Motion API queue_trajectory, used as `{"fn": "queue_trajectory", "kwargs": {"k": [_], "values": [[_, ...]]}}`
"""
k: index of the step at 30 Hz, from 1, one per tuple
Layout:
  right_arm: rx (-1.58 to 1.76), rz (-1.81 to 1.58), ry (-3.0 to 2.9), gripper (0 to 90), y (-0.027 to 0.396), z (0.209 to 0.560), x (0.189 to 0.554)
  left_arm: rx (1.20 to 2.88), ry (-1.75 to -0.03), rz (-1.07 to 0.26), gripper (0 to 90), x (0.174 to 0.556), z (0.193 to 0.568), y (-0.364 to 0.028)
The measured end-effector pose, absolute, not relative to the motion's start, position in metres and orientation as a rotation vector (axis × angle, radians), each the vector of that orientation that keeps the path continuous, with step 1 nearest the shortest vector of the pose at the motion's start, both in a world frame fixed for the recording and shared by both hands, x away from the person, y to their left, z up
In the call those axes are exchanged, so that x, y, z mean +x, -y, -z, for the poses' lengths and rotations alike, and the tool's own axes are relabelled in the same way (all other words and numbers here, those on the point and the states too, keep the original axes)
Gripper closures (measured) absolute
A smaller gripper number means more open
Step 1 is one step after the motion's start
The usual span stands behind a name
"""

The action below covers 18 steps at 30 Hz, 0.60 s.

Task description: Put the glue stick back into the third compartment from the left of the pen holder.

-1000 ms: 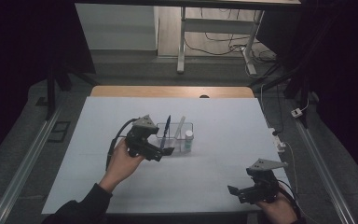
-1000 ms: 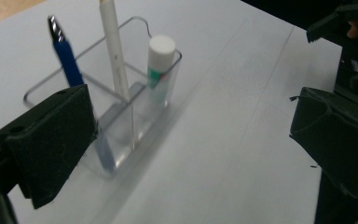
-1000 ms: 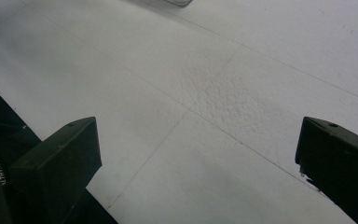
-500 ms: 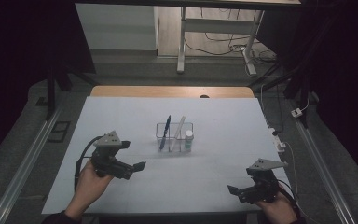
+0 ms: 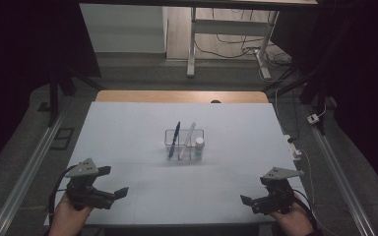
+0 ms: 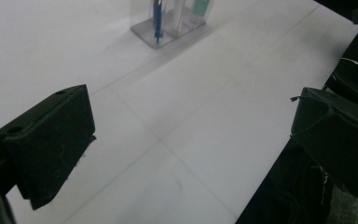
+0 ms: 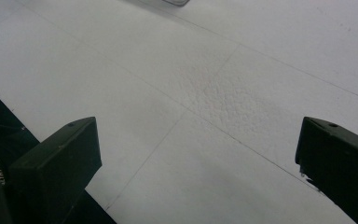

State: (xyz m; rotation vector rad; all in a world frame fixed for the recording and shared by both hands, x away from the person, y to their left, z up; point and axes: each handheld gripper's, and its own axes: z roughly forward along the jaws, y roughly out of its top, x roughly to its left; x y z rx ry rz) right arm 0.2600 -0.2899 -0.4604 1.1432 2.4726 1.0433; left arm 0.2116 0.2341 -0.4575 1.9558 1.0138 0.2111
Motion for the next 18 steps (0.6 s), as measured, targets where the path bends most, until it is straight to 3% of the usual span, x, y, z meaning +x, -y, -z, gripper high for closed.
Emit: {"fn": "queue_trajectory", "kwargs": {"k": [18], "values": [[1.135,-1.033,-2.474,0.0,0.289,0.46,0.26,2.027,-1.156,-0.241,0.0,0.188,0.478,-0.257]]}}
